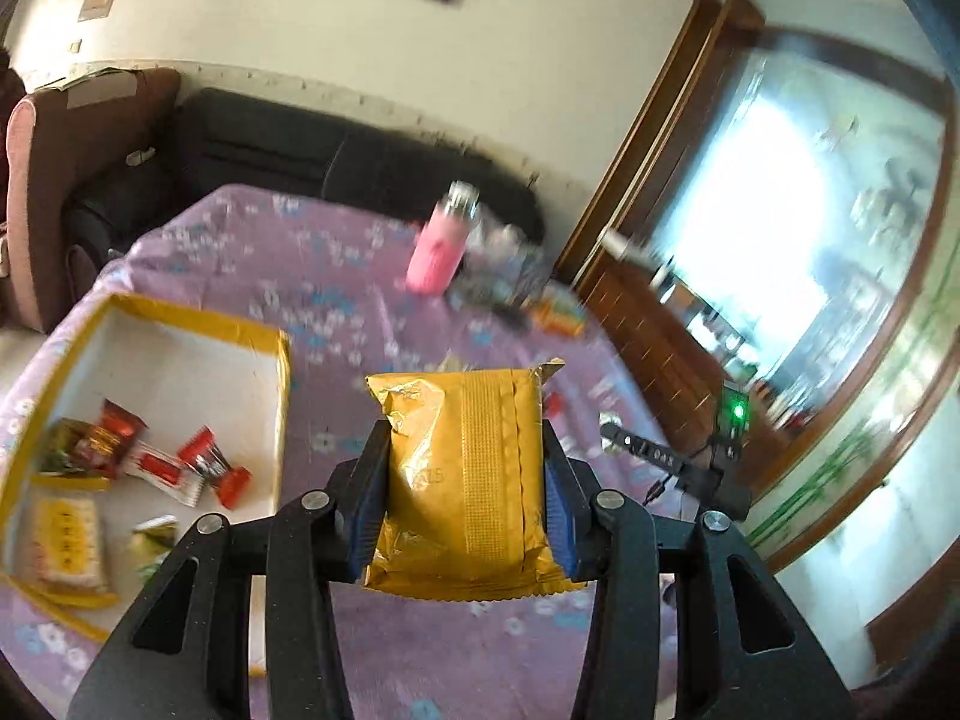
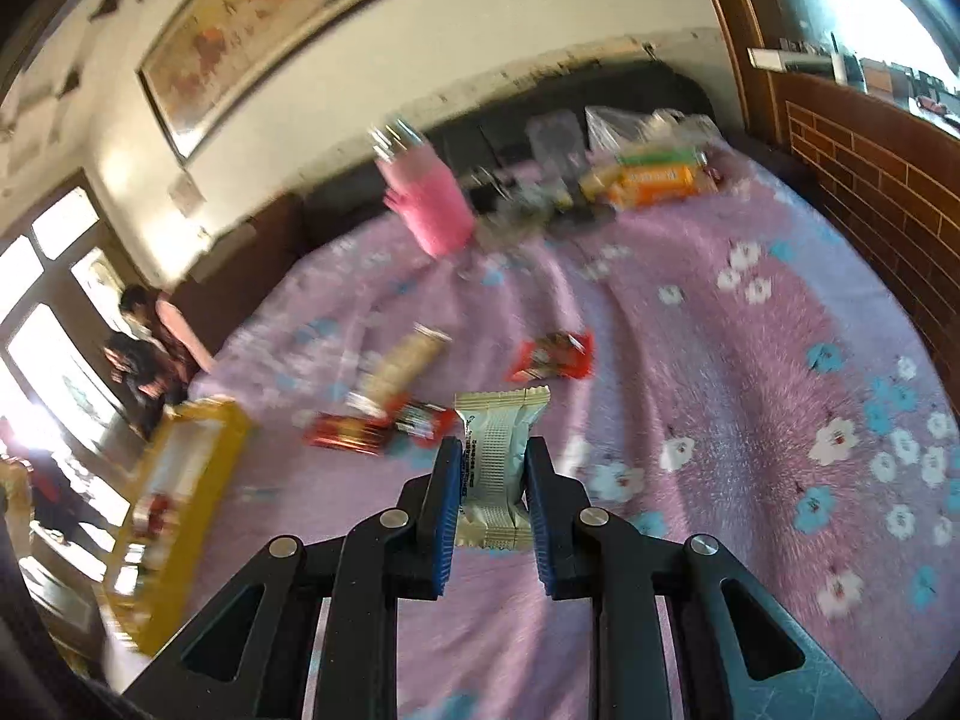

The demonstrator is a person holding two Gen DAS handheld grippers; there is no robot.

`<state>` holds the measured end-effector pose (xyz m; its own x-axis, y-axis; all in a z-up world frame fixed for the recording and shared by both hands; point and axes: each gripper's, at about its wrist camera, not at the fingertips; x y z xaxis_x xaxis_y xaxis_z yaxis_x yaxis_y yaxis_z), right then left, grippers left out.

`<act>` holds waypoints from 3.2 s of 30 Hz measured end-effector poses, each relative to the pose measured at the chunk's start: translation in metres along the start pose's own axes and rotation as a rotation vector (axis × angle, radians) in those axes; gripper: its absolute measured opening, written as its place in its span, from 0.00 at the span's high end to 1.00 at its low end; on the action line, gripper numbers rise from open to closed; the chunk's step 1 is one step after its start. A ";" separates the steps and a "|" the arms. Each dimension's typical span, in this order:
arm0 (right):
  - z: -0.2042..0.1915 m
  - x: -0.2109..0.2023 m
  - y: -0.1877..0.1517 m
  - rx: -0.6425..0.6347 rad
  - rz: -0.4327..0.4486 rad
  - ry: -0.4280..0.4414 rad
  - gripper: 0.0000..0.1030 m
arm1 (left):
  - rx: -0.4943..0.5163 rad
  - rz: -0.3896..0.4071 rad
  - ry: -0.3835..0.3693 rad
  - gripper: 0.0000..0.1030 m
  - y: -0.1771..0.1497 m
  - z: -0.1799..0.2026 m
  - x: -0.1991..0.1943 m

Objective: Organize snacks
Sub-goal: 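Carry the yellow pack into the tray with the left tool while the right tool drops the white cake there, then grasp the long wrapped cake bar with the right tool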

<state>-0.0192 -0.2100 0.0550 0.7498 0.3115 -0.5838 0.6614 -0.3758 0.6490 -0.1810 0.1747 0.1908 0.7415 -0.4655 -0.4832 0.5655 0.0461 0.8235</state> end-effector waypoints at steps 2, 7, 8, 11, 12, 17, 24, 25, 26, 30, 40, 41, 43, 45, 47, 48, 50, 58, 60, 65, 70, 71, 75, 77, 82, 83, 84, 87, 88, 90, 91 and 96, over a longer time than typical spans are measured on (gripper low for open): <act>-0.020 -0.039 0.012 -0.027 0.053 0.042 0.79 | 0.003 0.039 0.005 0.59 0.011 -0.003 -0.028; -0.079 -0.131 0.058 -0.144 0.208 0.104 0.79 | 0.052 0.088 0.111 0.58 0.054 -0.015 -0.085; -0.091 -0.145 0.068 -0.164 0.232 0.114 0.79 | 0.070 0.091 0.154 0.58 0.068 -0.018 -0.094; -0.133 -0.184 0.108 -0.198 0.296 0.143 0.79 | 0.116 0.112 0.303 0.58 0.102 -0.026 -0.113; -0.143 -0.191 0.117 -0.205 0.310 0.147 0.79 | 0.126 0.120 0.357 0.58 0.116 -0.031 -0.119; -0.205 -0.203 0.162 -0.241 0.348 0.125 0.79 | 0.158 0.150 0.585 0.58 0.169 -0.062 -0.126; -0.273 -0.104 0.147 -0.288 0.173 0.159 0.79 | 0.092 0.134 0.585 0.58 0.147 -0.127 -0.079; -0.276 -0.087 0.139 -0.296 0.141 0.168 0.79 | 0.083 0.110 0.573 0.58 0.134 -0.136 -0.064; -0.283 -0.062 0.125 -0.313 0.098 0.173 0.79 | 0.073 0.087 0.562 0.58 0.119 -0.145 -0.050; -0.305 0.042 0.059 -0.358 -0.114 0.199 0.79 | -0.011 -0.019 0.472 0.58 0.073 -0.180 0.009; -0.352 0.218 -0.081 -0.470 -0.452 0.156 0.80 | -0.145 -0.280 0.411 0.58 0.015 -0.254 0.112; -0.354 0.227 -0.088 -0.474 -0.466 0.151 0.80 | -0.157 -0.297 0.408 0.58 0.011 -0.258 0.119; -0.355 0.240 -0.096 -0.471 -0.486 0.144 0.79 | -0.183 -0.331 0.395 0.58 0.007 -0.267 0.127; -0.358 0.246 -0.099 -0.468 -0.496 0.140 0.79 | -0.210 -0.351 0.376 0.58 0.001 -0.275 0.132; -0.356 0.254 -0.101 -0.472 -0.501 0.134 0.79 | -0.199 -0.351 0.386 0.58 -0.001 -0.277 0.134; -0.355 0.256 -0.101 -0.474 -0.503 0.131 0.79 | -0.200 -0.350 0.383 0.58 -0.001 -0.276 0.133; -0.356 0.256 -0.102 -0.473 -0.508 0.129 0.79 | -0.208 -0.352 0.374 0.55 0.000 -0.276 0.134; -0.359 0.240 -0.096 -0.477 -0.476 0.139 0.61 | -0.225 -0.332 0.375 0.47 0.005 -0.268 0.115; -0.356 0.225 -0.090 -0.478 -0.448 0.150 0.60 | -0.198 -0.295 0.384 0.47 0.012 -0.252 0.097; -0.333 0.187 -0.073 -0.444 -0.394 0.171 0.54 | -0.159 -0.165 0.363 0.29 0.022 -0.200 0.055; -0.291 0.142 -0.063 -0.431 -0.322 0.151 0.49 | -0.162 -0.033 0.224 0.22 0.008 -0.140 0.027; -0.282 0.136 -0.061 -0.431 -0.306 0.142 0.48 | -0.175 -0.029 0.179 0.22 0.002 -0.131 0.027; -0.241 0.114 -0.051 -0.397 -0.270 0.101 0.47 | -0.240 -0.064 0.025 0.22 -0.022 -0.096 0.040; -0.221 0.106 -0.044 -0.366 -0.258 0.082 0.47 | -0.256 -0.090 -0.010 0.22 -0.030 -0.085 0.049; -0.169 0.092 -0.019 -0.279 -0.214 0.045 0.47 | -0.248 -0.135 -0.011 0.22 -0.043 -0.061 0.070; -0.159 0.092 -0.014 -0.256 -0.208 0.041 0.47 | -0.239 -0.142 -0.002 0.22 -0.045 -0.058 0.072; -0.145 0.093 -0.007 -0.220 -0.203 0.035 0.47 | -0.228 -0.151 0.007 0.22 -0.048 -0.055 0.075; -0.111 0.099 0.015 -0.119 -0.185 0.019 0.47 | -0.212 -0.162 0.030 0.22 -0.057 -0.050 0.081; -0.102 0.101 0.020 -0.094 -0.179 0.011 0.47 | -0.211 -0.162 0.031 0.22 -0.060 -0.050 0.083; -0.083 0.110 0.036 -0.042 -0.166 -0.017 0.45 | -0.202 -0.172 0.039 0.22 -0.064 -0.051 0.088; -0.077 0.114 0.040 -0.032 -0.164 -0.032 0.45 | -0.197 -0.183 0.043 0.22 -0.067 -0.050 0.092; -0.071 0.156 0.055 -0.037 -0.199 -0.108 0.45 | -0.211 -0.219 0.032 0.22 -0.073 -0.057 0.105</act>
<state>0.1359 -0.1205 0.0341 0.6000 0.2805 -0.7492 0.7975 -0.2837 0.5325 -0.1237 0.1732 0.0630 0.6027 -0.4571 -0.6541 0.7732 0.1318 0.6203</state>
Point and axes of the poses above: each gripper's, at about its wrist camera, not at the fingertips, and x roughly the way its jaws point, z to its right, y to its top, and after that the axes turned 9 degrees about x, right-handed
